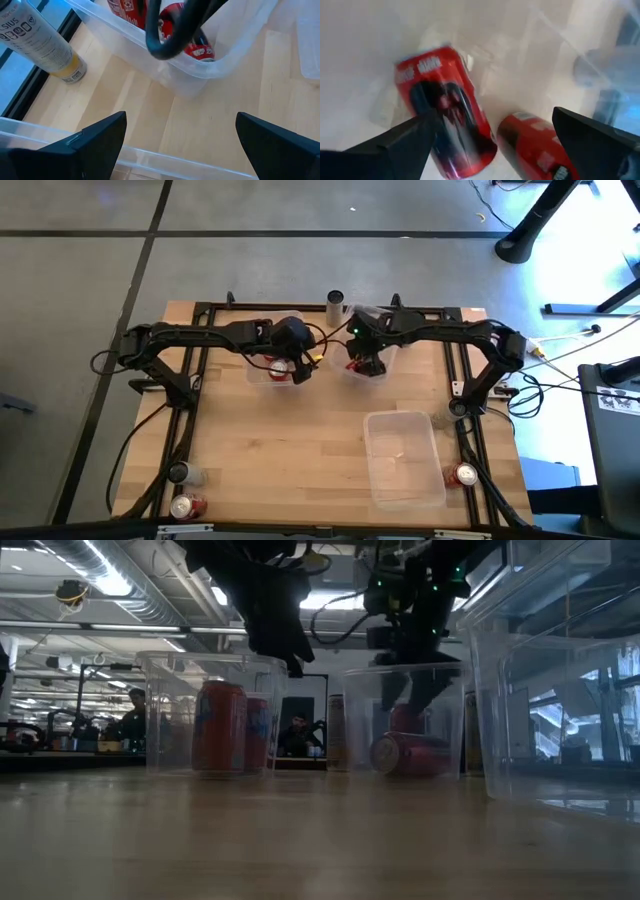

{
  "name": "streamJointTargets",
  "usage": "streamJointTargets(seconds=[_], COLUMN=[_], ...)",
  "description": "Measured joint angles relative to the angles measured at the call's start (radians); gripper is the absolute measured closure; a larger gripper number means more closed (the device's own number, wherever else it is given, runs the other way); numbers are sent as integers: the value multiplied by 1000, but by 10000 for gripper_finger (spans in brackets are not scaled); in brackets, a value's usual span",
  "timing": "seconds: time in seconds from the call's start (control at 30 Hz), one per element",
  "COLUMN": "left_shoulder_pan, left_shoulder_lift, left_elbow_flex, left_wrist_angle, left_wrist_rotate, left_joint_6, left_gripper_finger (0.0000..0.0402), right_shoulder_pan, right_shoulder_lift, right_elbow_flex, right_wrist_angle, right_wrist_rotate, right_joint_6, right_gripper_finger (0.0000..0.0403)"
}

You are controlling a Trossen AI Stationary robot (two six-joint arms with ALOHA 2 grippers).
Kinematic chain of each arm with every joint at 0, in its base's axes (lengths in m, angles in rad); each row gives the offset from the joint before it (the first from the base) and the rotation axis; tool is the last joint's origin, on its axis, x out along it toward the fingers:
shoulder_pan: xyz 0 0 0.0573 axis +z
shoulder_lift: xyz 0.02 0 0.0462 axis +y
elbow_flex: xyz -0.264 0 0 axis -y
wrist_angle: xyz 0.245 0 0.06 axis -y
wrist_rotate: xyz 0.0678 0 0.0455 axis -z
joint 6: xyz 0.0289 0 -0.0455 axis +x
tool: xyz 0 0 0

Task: Sort soda cans
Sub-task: Remove the top red-white soda can from the top right transparent bin

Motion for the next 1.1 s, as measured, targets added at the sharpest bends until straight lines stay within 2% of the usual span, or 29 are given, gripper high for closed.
streamJointTargets(seconds=[0.3, 0.47, 0.8, 1.1], left_shoulder_pan=[0, 0, 0, 0], left_shoulder_lift=[0, 0, 0, 0], left_elbow_flex=[0, 0, 1, 1], left_wrist_angle=[2, 3, 24, 26], left_wrist_rotate=[0, 0, 0, 0], left_joint_6=[5, 5, 12, 22], left_gripper_finger=[39, 39, 39, 39], right_shoulder_pan=[0, 1, 2, 0], right_shoulder_lift=[51, 91, 154, 154], right_elbow_flex=[-49, -46, -49, -25], right_wrist_angle=[-20, -16, 55, 90], right_wrist_rotate=[-72, -68, 148, 133], right_joint_6=[0, -7, 0, 73], right_gripper_finger=[11, 11, 10, 10])
